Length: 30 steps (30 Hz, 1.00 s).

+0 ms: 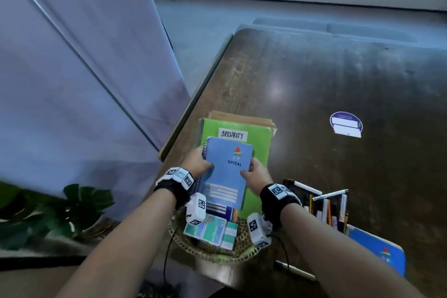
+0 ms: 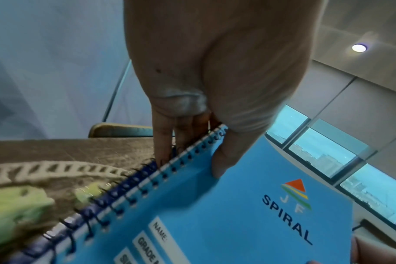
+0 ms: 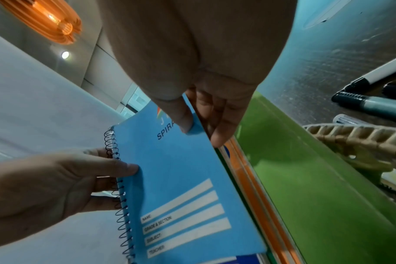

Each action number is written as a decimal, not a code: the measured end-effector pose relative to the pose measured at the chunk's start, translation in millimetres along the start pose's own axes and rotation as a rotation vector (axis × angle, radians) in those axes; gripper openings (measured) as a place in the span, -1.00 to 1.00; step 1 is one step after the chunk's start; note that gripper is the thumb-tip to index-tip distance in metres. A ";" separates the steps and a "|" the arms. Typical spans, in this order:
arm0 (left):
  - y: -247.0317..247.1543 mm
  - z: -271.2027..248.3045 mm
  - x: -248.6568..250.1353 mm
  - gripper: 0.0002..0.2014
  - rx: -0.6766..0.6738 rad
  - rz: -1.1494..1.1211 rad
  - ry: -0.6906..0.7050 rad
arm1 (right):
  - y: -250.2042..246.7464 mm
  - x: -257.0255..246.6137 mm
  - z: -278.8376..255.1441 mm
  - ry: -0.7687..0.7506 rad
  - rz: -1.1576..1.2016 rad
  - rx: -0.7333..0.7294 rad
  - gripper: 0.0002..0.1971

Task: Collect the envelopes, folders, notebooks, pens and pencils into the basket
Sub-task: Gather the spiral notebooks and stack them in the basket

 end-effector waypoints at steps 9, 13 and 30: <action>-5.7 -3.8 -35.0 -0.57 0.160 0.361 -0.053 | 36.0 1.7 4.2 0.049 -0.224 -0.036 -0.81; -2.0 -1.8 -43.4 -0.69 0.167 0.386 -0.105 | 39.5 5.0 2.0 0.061 -0.273 0.005 -0.79; -2.9 -9.9 -31.9 -0.71 0.076 0.519 -0.213 | 32.2 -1.5 1.6 0.138 -0.440 -0.018 -0.68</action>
Point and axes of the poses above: each hand's wrist, its own z-axis towards the middle knuckle, its own y-axis out of the palm, x = y × z, the point moved 1 cm from there along z, towards the middle knuckle, and after that the axes turned 11 degrees about -z, right-handed, at the moved point
